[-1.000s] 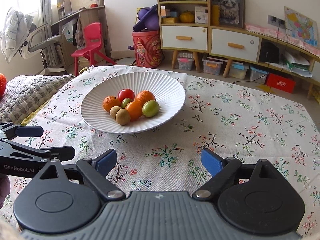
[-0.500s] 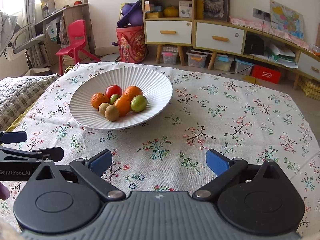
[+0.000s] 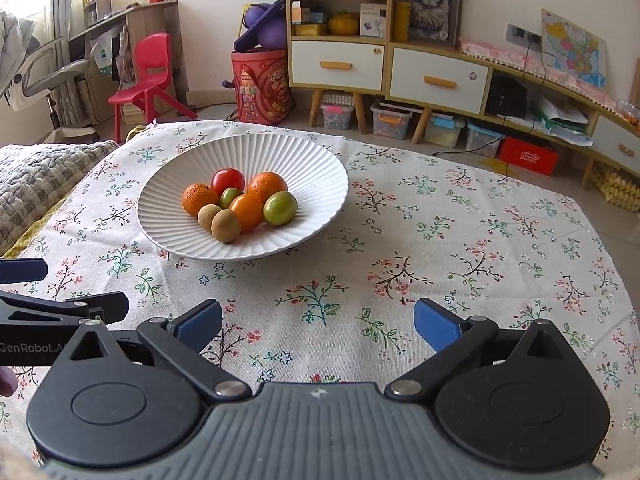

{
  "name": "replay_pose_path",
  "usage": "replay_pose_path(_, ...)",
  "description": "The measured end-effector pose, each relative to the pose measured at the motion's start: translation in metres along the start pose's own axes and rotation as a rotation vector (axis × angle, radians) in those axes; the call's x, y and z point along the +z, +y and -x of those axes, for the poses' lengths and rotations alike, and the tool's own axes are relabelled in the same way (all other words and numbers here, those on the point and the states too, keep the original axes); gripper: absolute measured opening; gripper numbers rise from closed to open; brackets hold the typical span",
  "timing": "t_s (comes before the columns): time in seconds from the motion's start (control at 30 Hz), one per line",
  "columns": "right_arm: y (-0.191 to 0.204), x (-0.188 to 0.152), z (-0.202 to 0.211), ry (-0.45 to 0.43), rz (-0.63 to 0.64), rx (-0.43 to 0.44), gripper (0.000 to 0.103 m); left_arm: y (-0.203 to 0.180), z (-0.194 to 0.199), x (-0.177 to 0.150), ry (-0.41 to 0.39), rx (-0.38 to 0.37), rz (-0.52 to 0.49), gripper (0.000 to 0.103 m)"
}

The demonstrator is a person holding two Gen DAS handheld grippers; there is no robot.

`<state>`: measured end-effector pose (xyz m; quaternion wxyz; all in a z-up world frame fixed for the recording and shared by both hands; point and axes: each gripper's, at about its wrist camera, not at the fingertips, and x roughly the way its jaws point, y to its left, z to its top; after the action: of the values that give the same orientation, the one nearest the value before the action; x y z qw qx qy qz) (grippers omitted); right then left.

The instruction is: Organize fruits

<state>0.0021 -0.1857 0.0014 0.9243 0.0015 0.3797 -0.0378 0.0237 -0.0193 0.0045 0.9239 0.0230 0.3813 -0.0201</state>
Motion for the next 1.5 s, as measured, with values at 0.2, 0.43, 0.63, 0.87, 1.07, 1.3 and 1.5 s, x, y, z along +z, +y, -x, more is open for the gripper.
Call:
replay_pose_path(0.2, 0.0022, -0.0008, 0.0001, 0.002, 0.010, 0.001, 0.102, 0.0016, -0.0005, 0.0003, 0.001, 0.010, 0.005, 0.092)
replay_pose_path(0.43, 0.0031, -0.0011, 0.0001, 0.004, 0.012, -0.001, 0.102, 0.0022, -0.0002, 0.0007, -0.002, 0.023, 0.005, 0.092)
replay_pose_path(0.63, 0.0034, -0.0013, 0.0004, 0.004, 0.011, 0.000, 0.102, 0.0013, -0.0009, 0.0000, 0.000, 0.027, 0.001, 0.092)
replay_pose_path(0.87, 0.0037, -0.0009, 0.0004, 0.003, 0.013, -0.002, 0.102, 0.0010, -0.0013, -0.0001, 0.003, 0.028, 0.001, 0.092)
replay_pose_path(1.07, 0.0041, -0.0003, 0.0002, 0.003, 0.013, -0.004, 0.102, 0.0011, -0.0016, -0.0002, 0.003, 0.028, 0.001, 0.092)
replay_pose_path(1.3, 0.0049, -0.0002, -0.0004, 0.002, 0.018, -0.005, 0.102, 0.0011, -0.0016, -0.0001, 0.003, 0.028, 0.000, 0.092)
replay_pose_path(1.5, 0.0051, -0.0002, -0.0003, 0.001, 0.017, -0.005, 0.102, 0.0012, -0.0016, -0.0001, 0.003, 0.029, 0.000, 0.092)
